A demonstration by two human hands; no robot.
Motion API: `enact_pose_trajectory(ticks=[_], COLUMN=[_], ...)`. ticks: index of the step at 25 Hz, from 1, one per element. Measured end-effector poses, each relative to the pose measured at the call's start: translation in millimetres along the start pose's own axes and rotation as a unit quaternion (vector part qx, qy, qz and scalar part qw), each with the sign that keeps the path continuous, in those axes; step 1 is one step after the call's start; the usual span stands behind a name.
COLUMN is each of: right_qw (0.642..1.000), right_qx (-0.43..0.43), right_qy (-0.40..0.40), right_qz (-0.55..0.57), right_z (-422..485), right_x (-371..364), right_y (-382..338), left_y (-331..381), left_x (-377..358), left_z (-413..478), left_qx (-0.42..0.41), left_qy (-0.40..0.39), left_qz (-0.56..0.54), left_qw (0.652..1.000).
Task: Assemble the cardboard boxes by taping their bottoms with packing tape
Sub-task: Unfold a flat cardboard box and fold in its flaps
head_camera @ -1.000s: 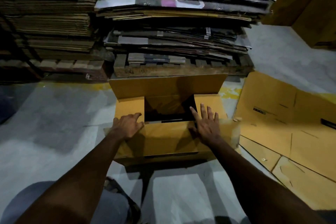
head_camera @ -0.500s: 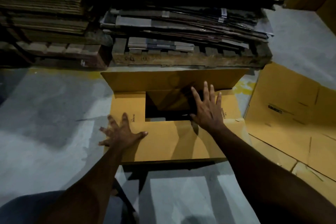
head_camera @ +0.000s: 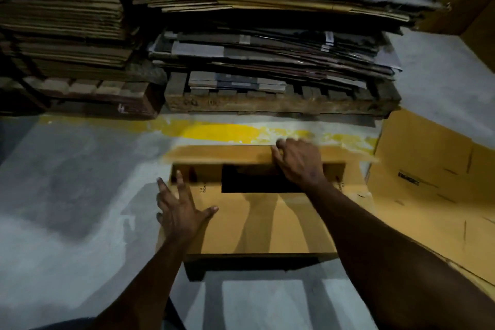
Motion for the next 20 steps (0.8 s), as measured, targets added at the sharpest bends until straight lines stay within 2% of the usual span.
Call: enact_pose_trajectory(ticks=[2,5,8,11,13,16,20], right_qw=[0.997,0.993,0.984,0.987,0.986,0.974,0.945], right_qx=[0.022,0.012,0.003,-0.022,-0.091,-0.197,-0.312], right_qy=[-0.069,-0.121,-0.175,-0.154,-0.137,-0.099,-0.059], right_qz=[0.01,0.005,0.027,0.032,0.04,0.046,0.082], right_z=[-29.1,-73.2,-93.5,-106.0,-122.7,-160.3,-229.0], right_x=[-22.6,-61.7,-78.1,-74.7,-71.5,-69.5,-78.2], right_y=[-2.7,-0.5,4.9,27.8,66.7,140.1,231.6], left_y=[5.5,19.6,43.6,83.6,126.7,203.9,301.8], left_x=[-10.0,-23.4,-36.3,-54.9,-69.9,-102.1,-156.4], left_z=[-13.9,-35.6,-47.1,-49.2,-59.8,-88.2,-134.0], left_qx=[-0.015,-0.021,-0.136,-0.215,-0.255,-0.335,-0.398], left_qy=[0.04,0.037,-0.011,-0.075,-0.1,-0.111,-0.105], left_qz=[0.0,-0.022,0.104,0.186,0.192,0.204,0.21], left_qw=[0.999,0.999,0.985,0.956,0.943,0.913,0.887])
Point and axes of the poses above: each hand's wrist, its own z-axis towards the middle knuckle, its own x-axis out of the back of the hand, y = z × x, the point moved 1 cm from there along z, towards the middle knuckle, and after that the axes turned 1 degree about -z, right-handed, at the moved point
